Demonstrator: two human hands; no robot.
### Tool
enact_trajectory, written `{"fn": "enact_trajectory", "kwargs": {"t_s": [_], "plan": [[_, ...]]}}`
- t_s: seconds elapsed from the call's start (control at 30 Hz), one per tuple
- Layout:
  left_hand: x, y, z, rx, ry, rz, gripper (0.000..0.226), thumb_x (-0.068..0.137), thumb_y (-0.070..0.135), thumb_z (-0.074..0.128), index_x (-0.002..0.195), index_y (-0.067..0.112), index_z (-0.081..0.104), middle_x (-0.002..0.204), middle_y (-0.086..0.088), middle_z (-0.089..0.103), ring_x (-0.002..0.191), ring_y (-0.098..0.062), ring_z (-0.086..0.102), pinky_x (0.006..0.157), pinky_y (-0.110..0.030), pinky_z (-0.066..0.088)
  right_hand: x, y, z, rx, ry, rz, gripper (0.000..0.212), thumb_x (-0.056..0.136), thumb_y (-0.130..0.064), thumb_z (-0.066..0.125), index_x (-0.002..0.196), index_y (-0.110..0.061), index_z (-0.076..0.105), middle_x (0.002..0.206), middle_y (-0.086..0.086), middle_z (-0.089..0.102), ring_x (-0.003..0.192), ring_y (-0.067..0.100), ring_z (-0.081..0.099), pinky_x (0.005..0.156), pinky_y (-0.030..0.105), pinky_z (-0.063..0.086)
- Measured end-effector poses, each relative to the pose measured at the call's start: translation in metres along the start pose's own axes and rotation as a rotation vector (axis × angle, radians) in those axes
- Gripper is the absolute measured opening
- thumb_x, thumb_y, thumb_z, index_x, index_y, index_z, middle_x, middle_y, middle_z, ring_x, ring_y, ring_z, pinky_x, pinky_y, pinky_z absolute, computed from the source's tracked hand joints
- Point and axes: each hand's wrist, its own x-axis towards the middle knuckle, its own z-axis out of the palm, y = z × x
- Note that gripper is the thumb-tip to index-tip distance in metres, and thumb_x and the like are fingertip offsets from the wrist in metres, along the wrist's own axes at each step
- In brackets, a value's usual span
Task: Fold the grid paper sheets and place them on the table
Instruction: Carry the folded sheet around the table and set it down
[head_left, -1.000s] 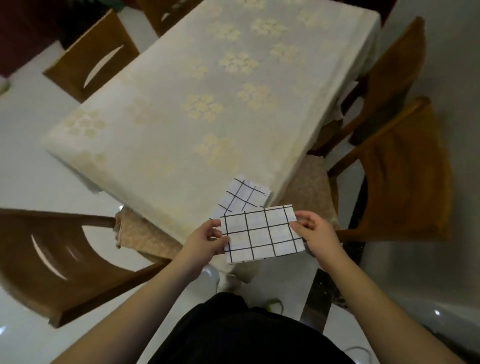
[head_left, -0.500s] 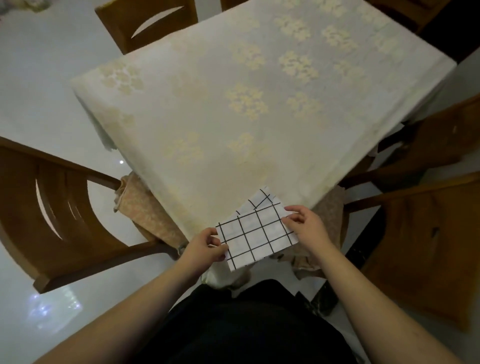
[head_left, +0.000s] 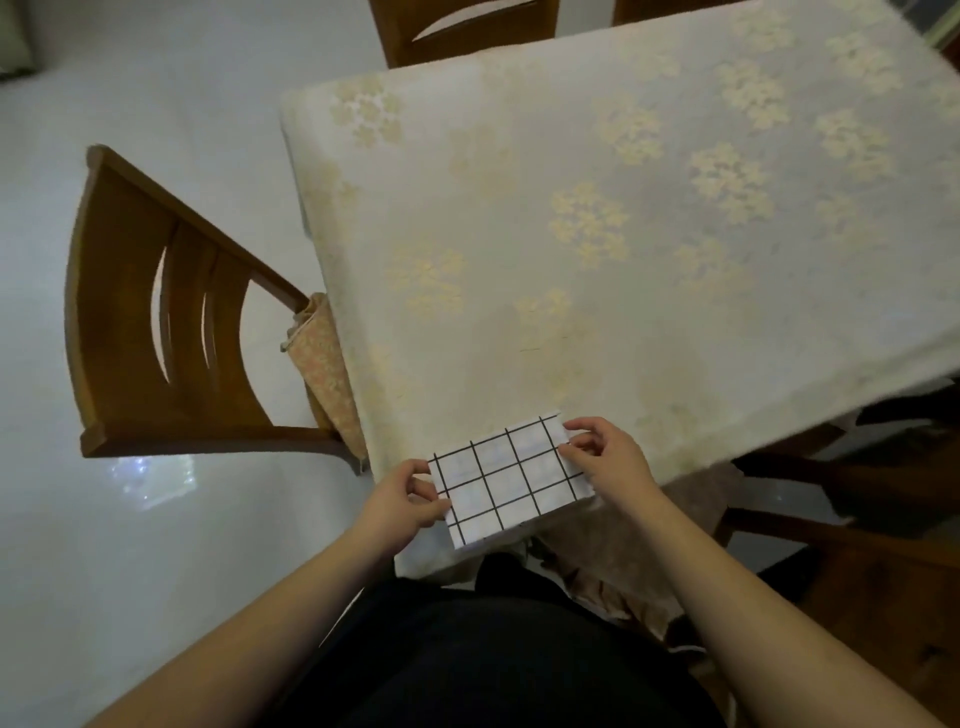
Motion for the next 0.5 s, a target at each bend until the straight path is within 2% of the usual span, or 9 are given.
{"fn": "enact_trajectory", "kwargs": {"t_s": [0.1, 0.2, 0.5], "plan": [[-0.006, -0.005, 0.011, 0.021, 0.059, 0.004, 0.048, 0.081, 0.007, 0.075, 0.123, 0.012, 0.052, 0.089, -0.009, 0.067, 0.073, -0.012, 0.062, 0.057, -0.009, 0.048, 0.008, 0.005, -0.004, -0.069, -0.057, -0.024, 0.023, 0.087, -0.017, 0.071, 0.108, -0.022, 0.063, 0.084, 0.001, 0.064, 0.073, 0.01, 0.059, 0.062, 0.017, 0.048], [-0.008, -0.009, 0.02, 0.049, 0.114, 0.013, 0.055, 0.08, 0.011, 0.077, 0.126, 0.016, 0.048, 0.083, -0.003, 0.068, 0.071, -0.009, 0.062, 0.058, -0.008, 0.045, 0.012, 0.01, -0.005, -0.112, -0.08, -0.054, 0.023, 0.088, -0.016, 0.07, 0.109, -0.021, 0.064, 0.089, 0.006, 0.067, 0.076, 0.011, 0.06, 0.064, 0.013, 0.047], [-0.007, -0.015, 0.032, 0.033, 0.237, 0.042, 0.053, 0.083, 0.012, 0.074, 0.125, 0.026, 0.044, 0.086, -0.004, 0.066, 0.072, -0.011, 0.063, 0.055, -0.008, 0.047, 0.018, 0.016, -0.004, -0.139, -0.102, -0.079, 0.025, 0.089, -0.014, 0.069, 0.112, -0.022, 0.062, 0.087, -0.001, 0.064, 0.079, 0.009, 0.061, 0.067, 0.012, 0.045]]}}
